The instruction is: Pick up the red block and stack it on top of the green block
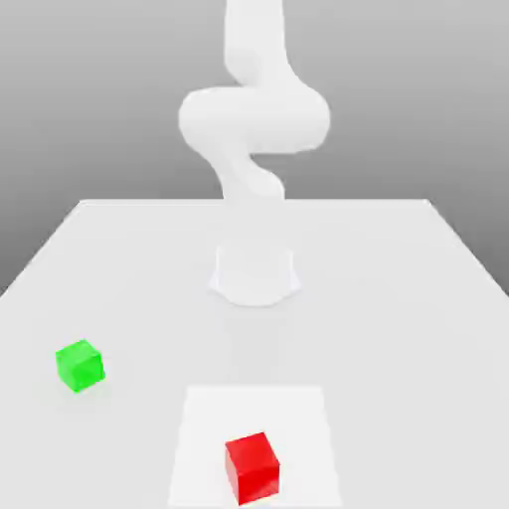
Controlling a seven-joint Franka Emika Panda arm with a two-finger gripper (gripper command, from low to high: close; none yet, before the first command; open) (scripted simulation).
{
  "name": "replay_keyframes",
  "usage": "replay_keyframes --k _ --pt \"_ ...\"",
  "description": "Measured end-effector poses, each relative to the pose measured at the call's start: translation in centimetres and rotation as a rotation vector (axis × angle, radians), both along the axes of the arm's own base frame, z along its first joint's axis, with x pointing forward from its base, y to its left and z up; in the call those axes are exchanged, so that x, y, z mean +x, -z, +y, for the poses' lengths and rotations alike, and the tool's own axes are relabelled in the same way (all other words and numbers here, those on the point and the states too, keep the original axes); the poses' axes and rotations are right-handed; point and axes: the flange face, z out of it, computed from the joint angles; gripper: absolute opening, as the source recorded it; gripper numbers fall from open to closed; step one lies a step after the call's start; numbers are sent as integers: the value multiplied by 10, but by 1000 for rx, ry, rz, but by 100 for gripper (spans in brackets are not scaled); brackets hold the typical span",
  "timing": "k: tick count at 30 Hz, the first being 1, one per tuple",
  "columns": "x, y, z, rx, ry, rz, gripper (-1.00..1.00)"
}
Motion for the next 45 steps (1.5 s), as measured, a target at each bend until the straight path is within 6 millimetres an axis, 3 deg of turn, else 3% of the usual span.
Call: replay_keyframes --k 7,15,20,25,29,34,35,41,45 --pt "71 111 -1 78 265 168 0" --pt "112 247 -13 183 551 337 0" --pt "116 331 -19 264 726 437 0" --pt "107 408 -16 358 896 537 0" --pt "94 461 -9 435 1022 612 0" --pt "92 522 -8 451 1047 626 0" --pt "91 529 -8 450 1047 626 -100" --pt "91 533 -8 451 1045 624 -100" --pt "93 497 -8 454 1047 622 -100"
